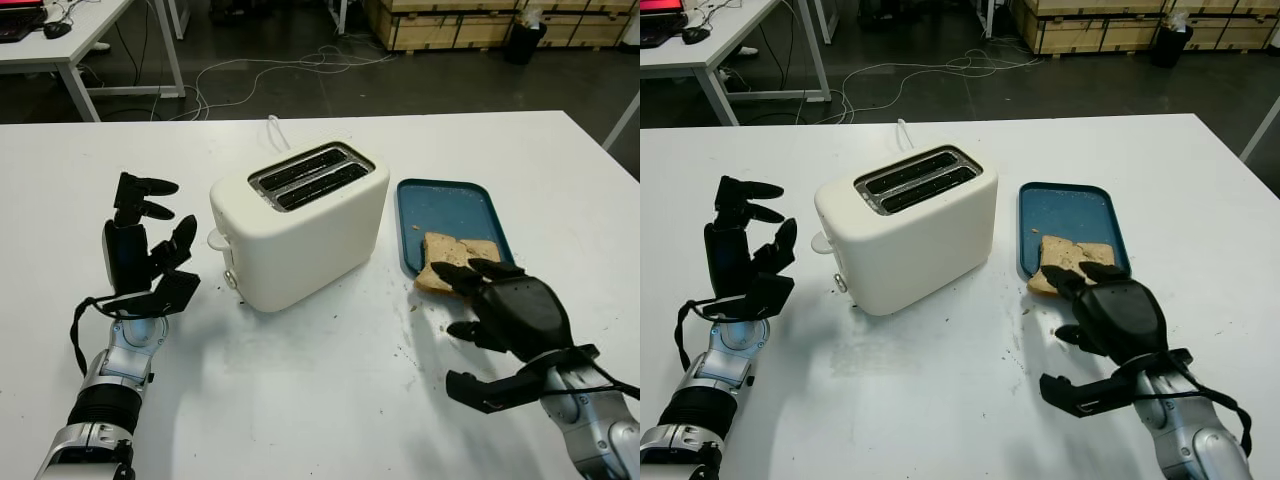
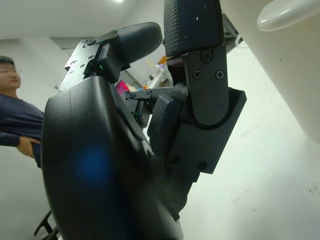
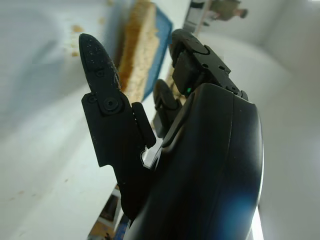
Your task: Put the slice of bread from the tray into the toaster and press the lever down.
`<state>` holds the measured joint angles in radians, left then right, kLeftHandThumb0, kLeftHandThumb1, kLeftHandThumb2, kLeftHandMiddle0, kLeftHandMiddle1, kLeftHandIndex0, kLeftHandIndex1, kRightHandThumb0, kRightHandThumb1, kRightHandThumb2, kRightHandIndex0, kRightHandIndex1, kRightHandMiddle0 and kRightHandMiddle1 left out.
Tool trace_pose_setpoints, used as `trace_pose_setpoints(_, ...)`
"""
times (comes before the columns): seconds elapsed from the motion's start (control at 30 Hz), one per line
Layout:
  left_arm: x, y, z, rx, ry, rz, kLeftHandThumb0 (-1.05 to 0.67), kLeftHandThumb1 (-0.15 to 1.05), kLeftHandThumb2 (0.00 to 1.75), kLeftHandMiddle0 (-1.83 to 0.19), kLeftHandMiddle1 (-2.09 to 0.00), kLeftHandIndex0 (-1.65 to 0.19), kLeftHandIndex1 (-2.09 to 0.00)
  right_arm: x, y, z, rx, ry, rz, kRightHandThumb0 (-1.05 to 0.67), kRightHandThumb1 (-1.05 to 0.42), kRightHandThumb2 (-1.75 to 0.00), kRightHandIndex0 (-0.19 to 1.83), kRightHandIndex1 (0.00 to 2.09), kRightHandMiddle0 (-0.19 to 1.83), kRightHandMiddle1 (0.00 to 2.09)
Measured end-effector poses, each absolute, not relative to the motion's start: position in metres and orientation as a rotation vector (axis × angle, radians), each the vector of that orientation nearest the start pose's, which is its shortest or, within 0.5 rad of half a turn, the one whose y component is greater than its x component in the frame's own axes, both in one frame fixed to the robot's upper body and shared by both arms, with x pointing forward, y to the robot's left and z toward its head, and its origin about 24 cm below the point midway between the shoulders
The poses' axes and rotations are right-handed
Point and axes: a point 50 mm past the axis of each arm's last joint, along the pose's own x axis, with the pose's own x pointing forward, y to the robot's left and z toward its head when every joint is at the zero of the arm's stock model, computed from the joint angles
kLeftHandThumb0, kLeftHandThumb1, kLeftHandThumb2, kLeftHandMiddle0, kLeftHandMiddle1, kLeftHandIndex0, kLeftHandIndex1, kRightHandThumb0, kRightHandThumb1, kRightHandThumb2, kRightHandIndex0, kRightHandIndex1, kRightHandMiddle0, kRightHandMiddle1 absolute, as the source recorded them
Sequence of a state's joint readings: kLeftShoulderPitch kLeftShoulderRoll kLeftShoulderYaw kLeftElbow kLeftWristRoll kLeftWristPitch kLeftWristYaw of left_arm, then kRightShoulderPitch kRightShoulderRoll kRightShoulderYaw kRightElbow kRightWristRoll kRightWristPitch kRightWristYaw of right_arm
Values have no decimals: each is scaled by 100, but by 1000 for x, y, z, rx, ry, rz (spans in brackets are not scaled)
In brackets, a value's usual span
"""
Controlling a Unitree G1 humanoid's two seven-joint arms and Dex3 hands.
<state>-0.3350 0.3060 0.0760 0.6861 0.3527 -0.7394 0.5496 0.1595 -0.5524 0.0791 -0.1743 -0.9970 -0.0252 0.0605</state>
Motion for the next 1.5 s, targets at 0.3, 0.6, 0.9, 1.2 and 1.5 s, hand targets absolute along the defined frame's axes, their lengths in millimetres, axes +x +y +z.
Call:
trace_pose_setpoints(0.3, 292, 225, 66, 476, -511, 356, -105, 92, 61, -42, -161, -20, -148, 234, -225, 40, -1653, -120, 52, -40, -84, -2, 37, 1, 36, 1)
trace_pose_setpoints(0.6, 291, 223, 64, 459, -512, 323, -105, 92, 57, -46, -154, -25, -140, 248, -226, 23, -1673, -169, -60, -31, -91, -2, 38, 1, 37, 1)
trace_pose_setpoints(0.9, 289, 224, 61, 458, -522, 306, -105, 92, 56, -46, -150, -27, -134, 250, -224, 23, -1684, -160, -76, -35, -92, -1, 58, 12, 53, 7)
trace_pose_setpoints(1.2, 288, 224, 61, 453, -531, 304, -105, 92, 57, -46, -149, -28, -131, 252, -225, 30, -1782, -185, -59, -51, -92, -33, 91, 174, 51, 173)
trace_pose_setpoints(1.5, 288, 224, 62, 448, -539, 305, -105, 92, 56, -45, -148, -28, -129, 252, -223, 34, -1825, -235, -77, -48, -92, -45, 90, 175, 48, 175)
